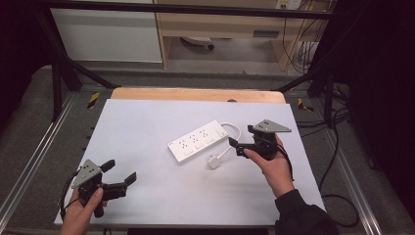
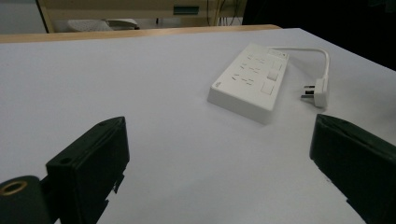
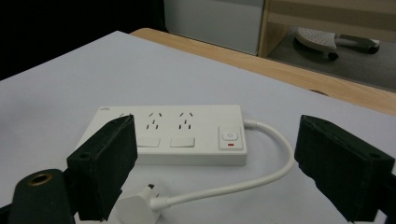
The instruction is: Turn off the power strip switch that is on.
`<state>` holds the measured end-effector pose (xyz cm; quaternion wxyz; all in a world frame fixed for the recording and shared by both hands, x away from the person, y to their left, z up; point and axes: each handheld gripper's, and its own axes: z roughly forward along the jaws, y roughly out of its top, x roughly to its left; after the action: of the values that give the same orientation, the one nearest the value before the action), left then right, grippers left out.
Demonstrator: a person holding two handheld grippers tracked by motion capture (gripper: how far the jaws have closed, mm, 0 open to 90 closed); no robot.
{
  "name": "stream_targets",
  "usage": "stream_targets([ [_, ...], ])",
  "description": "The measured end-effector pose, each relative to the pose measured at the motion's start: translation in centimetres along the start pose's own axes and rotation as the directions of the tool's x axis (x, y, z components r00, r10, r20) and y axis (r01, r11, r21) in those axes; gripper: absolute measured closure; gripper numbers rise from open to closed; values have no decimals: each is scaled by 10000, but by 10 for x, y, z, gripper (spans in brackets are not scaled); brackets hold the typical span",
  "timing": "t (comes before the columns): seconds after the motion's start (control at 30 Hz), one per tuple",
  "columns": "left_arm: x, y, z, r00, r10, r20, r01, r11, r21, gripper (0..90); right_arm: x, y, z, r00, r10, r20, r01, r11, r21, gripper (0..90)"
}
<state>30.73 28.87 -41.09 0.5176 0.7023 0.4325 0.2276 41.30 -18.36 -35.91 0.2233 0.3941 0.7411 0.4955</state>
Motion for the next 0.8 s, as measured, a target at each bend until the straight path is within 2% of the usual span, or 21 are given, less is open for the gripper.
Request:
stream_targets([
  [0.23,0,0,0,10000,27,1,-27,10000,19,46,-2,5,7,10000,62,30,-61,9999,-108,235],
  [0.43,1,0,0,10000,26,7,-26,10000,12,46,0,8,15,10000,12,31,-11,9994,-336,419],
  [0.47,1,0,1,10000,21,8,-21,10000,27,46,0,10,17,10000,-17,21,18,9990,-436,512],
  [0.57,1,0,0,10000,-66,-33,67,10000,53,46,0,12,20,9998,-182,54,184,9989,-430,565],
  [0.67,2,-1,1,9999,-62,-84,63,10000,52,46,0,15,23,9994,-354,50,356,9977,-583,690],
  [0.7,2,0,1,9999,-42,-108,43,10000,57,46,0,15,23,9994,-354,50,356,9977,-583,690],
  [0.77,1,0,0,9999,71,-86,-71,10000,18,45,0,16,25,9989,-453,70,457,9965,-705,765],
  [0.8,1,0,0,9999,83,-71,-83,10000,18,45,0,16,25,9989,-453,70,457,9965,-705,765],
])
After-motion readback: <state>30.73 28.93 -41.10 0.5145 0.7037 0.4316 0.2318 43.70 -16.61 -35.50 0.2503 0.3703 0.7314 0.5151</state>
